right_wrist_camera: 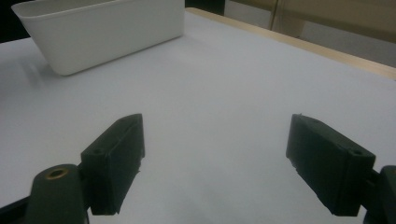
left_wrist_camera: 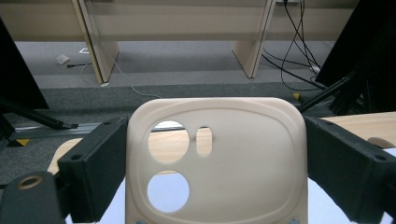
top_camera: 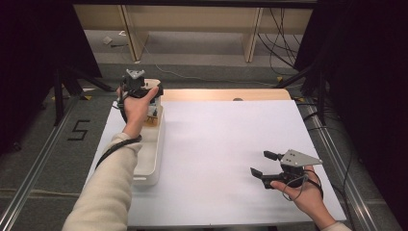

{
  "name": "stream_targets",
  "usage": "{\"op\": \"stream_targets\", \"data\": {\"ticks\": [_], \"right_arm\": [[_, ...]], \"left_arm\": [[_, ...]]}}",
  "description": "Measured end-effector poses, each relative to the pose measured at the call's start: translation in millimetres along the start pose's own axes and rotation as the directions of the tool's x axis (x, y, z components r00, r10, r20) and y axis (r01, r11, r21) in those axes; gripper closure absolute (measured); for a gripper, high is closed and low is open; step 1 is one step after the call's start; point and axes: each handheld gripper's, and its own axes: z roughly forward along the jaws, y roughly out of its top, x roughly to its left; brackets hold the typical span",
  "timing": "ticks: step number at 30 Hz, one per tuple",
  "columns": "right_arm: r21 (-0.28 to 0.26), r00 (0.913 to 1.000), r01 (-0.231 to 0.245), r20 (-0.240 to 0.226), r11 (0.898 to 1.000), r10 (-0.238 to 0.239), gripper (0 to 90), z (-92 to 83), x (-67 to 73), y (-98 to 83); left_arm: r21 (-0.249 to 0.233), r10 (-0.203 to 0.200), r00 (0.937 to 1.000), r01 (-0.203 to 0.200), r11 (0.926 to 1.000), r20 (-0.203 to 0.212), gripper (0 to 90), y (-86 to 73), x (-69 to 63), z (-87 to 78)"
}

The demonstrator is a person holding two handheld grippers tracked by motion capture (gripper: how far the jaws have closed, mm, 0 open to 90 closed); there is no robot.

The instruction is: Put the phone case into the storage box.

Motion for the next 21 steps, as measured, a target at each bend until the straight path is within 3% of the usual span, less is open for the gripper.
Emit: {"op": "stream_targets", "data": {"ticks": [21], "right_arm": [[0.000,1.0000,0.001,-0.001,1.000,-0.001,20.4,-0.1,0.2,0.2]], "left_arm": [[0.020,-0.006,0.9999,0.006,0.9998,0.012,10.3,-2.6,0.0,3.3]]}}
